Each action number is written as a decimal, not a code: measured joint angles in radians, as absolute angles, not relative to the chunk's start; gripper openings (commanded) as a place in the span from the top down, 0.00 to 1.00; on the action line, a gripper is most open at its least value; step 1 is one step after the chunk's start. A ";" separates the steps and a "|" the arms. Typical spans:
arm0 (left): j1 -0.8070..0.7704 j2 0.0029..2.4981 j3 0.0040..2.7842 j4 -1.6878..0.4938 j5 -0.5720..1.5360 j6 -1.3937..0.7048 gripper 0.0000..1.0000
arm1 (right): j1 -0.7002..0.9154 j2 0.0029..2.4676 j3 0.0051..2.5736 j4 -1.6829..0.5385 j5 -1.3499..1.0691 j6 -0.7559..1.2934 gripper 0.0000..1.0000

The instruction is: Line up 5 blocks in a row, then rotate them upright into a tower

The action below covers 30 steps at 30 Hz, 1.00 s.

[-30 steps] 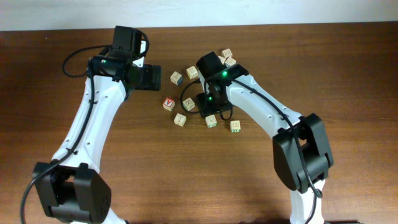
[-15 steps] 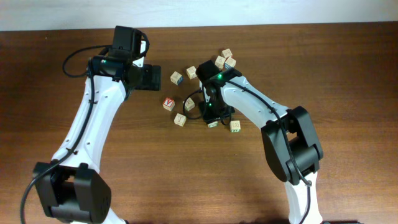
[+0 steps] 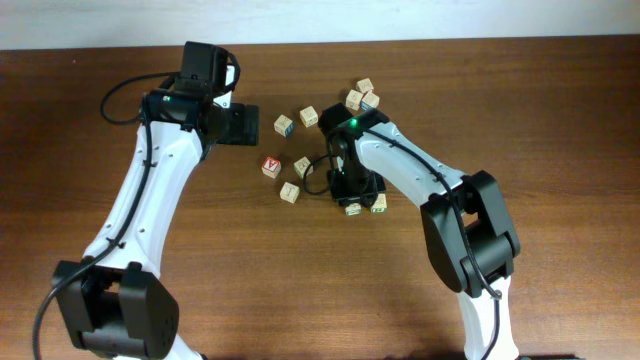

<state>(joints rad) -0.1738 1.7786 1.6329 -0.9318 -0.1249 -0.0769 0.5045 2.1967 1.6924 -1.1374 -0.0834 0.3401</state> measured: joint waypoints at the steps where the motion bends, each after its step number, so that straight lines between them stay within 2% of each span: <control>1: -0.174 1.779 1.633 -0.932 -0.125 -0.077 0.01 | 0.501 2.197 1.692 -1.141 -0.082 0.348 0.68; 10: -0.174 1.779 1.633 -0.932 -0.125 -0.077 0.01 | 0.464 2.197 1.692 -1.164 -0.073 0.389 0.67; 14: -0.174 1.779 1.633 -0.932 -0.125 -0.077 0.01 | 0.464 2.197 1.692 -1.164 -0.068 0.393 0.60; 24: -0.174 1.779 1.633 -0.932 -0.125 -0.077 0.01 | 0.464 2.197 1.695 -1.172 -0.068 0.393 0.60; 30: -0.174 1.779 1.633 -0.932 -0.125 -0.077 0.01 | 0.464 2.197 1.840 -1.227 -0.073 0.393 0.55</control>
